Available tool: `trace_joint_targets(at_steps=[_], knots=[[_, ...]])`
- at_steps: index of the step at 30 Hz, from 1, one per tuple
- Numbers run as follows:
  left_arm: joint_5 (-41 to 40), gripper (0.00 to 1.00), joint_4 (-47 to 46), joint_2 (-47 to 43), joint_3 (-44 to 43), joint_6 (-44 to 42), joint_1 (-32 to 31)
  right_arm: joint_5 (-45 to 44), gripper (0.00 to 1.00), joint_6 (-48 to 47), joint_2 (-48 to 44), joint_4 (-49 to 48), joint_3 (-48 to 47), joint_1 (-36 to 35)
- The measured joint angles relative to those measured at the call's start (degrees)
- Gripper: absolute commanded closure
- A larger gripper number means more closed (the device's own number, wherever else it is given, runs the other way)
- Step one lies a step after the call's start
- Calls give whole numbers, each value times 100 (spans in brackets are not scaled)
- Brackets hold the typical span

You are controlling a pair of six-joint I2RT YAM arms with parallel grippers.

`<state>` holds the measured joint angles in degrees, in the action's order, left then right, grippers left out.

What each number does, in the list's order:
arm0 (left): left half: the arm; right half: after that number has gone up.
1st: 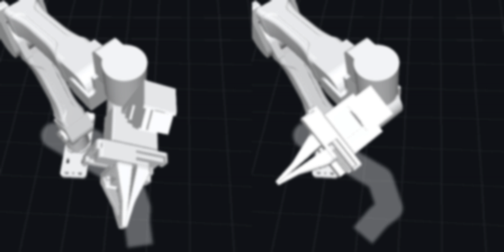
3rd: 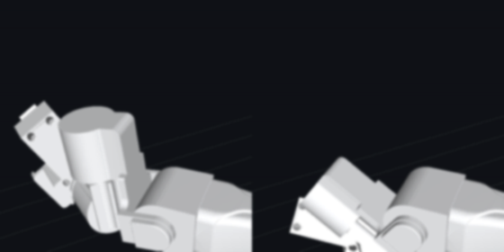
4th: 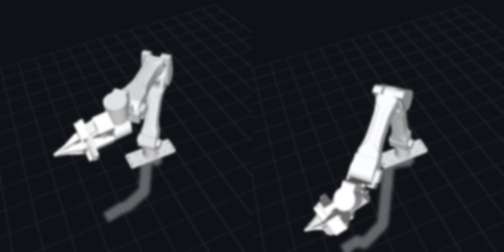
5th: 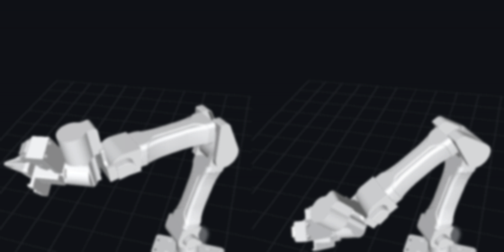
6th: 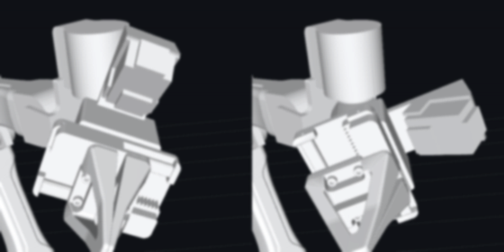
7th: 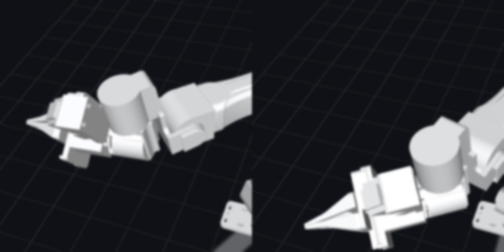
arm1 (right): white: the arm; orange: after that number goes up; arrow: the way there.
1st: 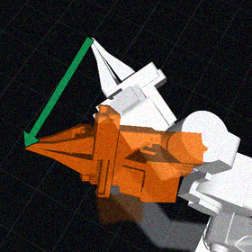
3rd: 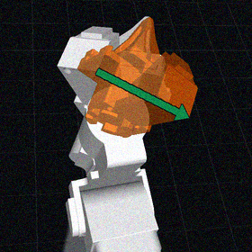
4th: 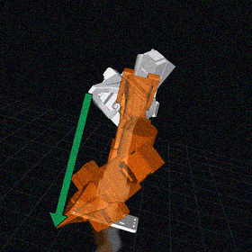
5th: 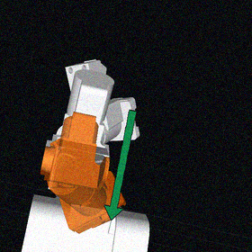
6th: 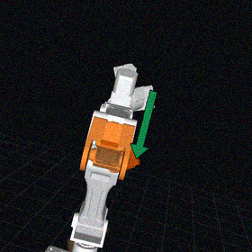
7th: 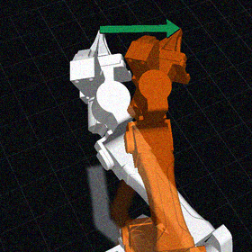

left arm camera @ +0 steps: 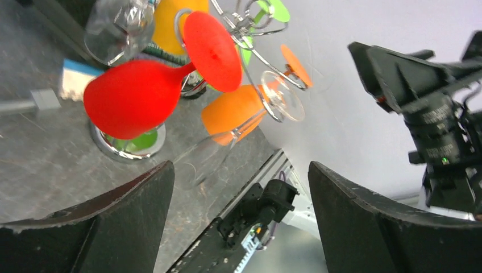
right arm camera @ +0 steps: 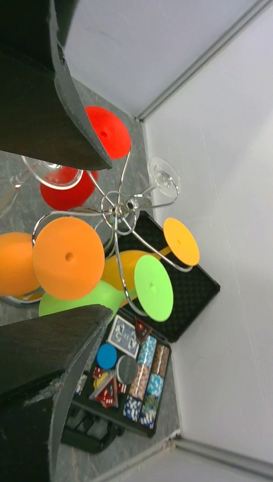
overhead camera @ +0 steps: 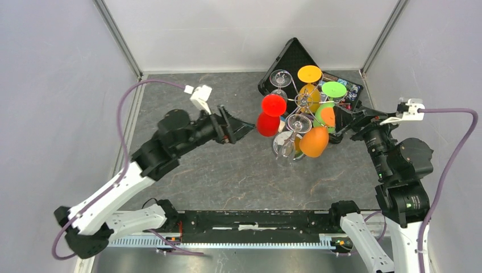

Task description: Take the wine glass off the wine glass rack

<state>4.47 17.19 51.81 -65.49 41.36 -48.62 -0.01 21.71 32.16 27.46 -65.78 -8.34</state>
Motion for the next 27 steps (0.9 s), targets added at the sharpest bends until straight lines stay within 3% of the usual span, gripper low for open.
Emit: trace_joint_targets(at_steps=[9,18,27], knots=[[-289,17,-839,1314,133,1082,0,411,8,229,55,-535,299,0],[-417,18,-896,2072,-634,1126,245,306,10,247,-26,-944,538,-28],[212,32,-901,2461,-802,1161,769,299,12,256,-109,-1119,726,-57]])
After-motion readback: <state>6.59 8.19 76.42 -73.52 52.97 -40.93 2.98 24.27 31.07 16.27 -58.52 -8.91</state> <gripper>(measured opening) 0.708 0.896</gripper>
